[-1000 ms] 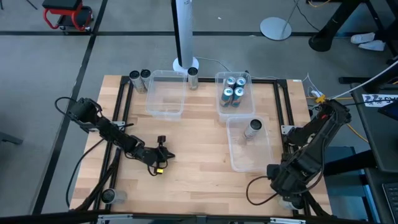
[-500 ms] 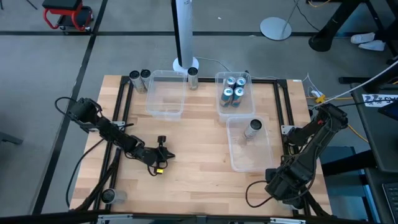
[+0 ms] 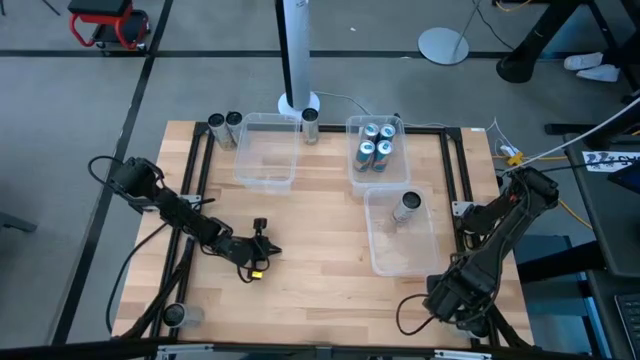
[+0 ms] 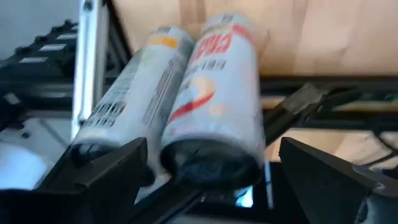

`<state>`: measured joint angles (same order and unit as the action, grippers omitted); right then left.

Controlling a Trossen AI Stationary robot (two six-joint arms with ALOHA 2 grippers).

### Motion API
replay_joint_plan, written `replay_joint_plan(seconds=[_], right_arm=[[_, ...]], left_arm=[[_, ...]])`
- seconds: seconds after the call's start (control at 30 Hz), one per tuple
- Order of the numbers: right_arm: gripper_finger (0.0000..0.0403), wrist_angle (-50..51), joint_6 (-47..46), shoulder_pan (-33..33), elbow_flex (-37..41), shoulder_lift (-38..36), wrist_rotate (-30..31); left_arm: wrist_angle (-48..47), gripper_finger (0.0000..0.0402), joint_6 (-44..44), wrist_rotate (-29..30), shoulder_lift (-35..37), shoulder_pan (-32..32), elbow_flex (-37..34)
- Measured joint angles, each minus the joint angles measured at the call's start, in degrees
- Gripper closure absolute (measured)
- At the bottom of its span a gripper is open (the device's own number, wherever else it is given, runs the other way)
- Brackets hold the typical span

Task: Sort soda cans
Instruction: Put the white pink soda can into the bottom right transparent bin

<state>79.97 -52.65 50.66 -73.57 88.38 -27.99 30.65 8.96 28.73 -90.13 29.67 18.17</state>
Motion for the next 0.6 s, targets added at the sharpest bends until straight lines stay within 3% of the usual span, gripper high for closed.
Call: replay_joint_plan(seconds=[0.3, 0.6], right_arm=[[0.004, 2.67, 0.22, 0.01, 0.32, 0.02, -0.1], [0.004, -2.29, 1.61, 0.02, 5.16, 0.02, -1.75]], left_arm=[[0.03, 0.0394, 0.02, 0.0, 0.0, 0.0, 0.0], [0.01, 0.0394, -0.34, 0.0, 0.0, 0.02, 0.0]])
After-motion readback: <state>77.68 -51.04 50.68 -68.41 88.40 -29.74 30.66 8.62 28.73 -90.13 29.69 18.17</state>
